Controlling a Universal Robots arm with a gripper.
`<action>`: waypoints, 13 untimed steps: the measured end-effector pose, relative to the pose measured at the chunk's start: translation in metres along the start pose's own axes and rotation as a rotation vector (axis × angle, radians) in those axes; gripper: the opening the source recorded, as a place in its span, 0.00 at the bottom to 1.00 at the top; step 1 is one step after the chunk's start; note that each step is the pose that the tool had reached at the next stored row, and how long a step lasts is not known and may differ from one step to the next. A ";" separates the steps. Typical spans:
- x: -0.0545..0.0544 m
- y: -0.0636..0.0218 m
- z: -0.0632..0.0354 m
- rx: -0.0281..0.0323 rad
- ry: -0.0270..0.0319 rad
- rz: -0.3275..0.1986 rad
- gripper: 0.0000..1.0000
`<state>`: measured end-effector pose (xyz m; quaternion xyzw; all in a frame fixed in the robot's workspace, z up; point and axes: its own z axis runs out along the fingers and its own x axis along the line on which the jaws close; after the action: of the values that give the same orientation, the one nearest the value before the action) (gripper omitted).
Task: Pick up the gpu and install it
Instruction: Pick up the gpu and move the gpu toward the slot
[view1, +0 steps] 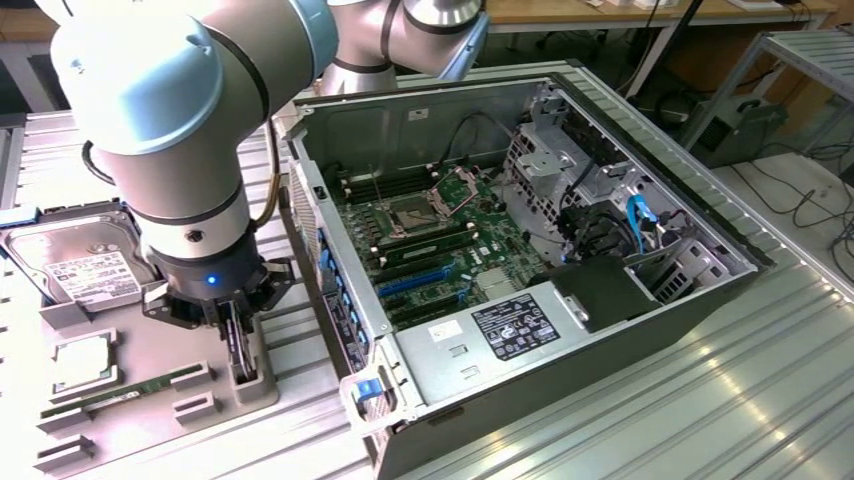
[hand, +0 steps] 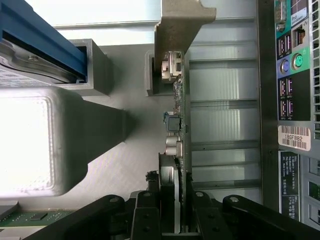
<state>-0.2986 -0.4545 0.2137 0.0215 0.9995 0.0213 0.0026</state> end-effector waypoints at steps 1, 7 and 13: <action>0.000 0.0000 0.0000 -0.0002 -0.0001 0.000 0.28; 0.000 0.0003 -0.0059 -0.0001 0.0000 0.000 0.28; 0.000 0.0009 -0.0199 0.0000 0.0000 0.000 0.28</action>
<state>-0.2986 -0.4545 0.2337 0.0215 0.9995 0.0213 0.0026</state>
